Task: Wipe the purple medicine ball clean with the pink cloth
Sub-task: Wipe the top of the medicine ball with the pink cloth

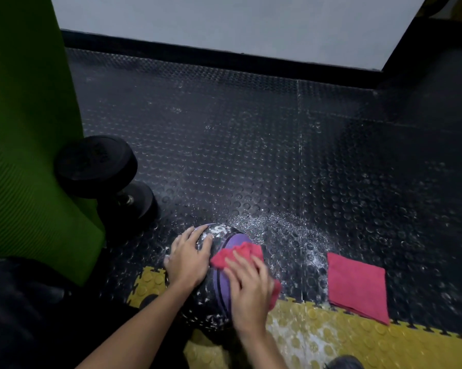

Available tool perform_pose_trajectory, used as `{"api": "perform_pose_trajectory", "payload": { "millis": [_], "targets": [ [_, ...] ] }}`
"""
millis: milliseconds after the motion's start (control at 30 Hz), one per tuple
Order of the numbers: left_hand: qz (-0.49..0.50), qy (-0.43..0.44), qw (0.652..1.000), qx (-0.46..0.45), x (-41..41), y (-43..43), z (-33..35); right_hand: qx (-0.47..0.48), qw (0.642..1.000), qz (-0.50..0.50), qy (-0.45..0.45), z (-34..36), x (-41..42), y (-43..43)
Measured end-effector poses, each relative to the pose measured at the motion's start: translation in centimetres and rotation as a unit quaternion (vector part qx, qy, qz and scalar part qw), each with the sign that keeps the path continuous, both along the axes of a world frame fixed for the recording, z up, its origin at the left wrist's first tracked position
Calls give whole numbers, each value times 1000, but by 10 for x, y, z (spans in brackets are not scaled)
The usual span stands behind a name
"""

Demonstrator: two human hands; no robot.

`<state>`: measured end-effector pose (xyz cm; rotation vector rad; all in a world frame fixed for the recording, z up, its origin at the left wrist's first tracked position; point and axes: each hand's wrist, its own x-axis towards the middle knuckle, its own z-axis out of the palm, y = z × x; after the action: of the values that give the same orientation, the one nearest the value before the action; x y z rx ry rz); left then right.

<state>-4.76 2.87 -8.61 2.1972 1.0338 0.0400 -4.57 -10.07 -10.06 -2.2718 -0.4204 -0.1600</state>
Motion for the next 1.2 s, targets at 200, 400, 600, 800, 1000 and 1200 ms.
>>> {"api": "perform_pose_trajectory", "payload": {
  "millis": [200,400,600,800,1000,1200],
  "targets": [
    [-16,-12,1000,3,-6,1,-2,-44,997,4,59,15,28,10],
    [2,-5,1000,-7,-1,0,0,-51,986,-12,156,17,55,18],
    [-21,-21,1000,-9,-6,8,-5,26,999,28,32,-8,10,-10],
    [-19,-4,1000,1,-4,-1,3,134,893,-96,419,-16,72,-28],
    [-9,-3,1000,-13,1,6,1,137,978,-43,151,2,6,-8],
    [-5,20,1000,-9,7,-2,7,165,908,-199,328,-12,37,-27]
  ]
}}
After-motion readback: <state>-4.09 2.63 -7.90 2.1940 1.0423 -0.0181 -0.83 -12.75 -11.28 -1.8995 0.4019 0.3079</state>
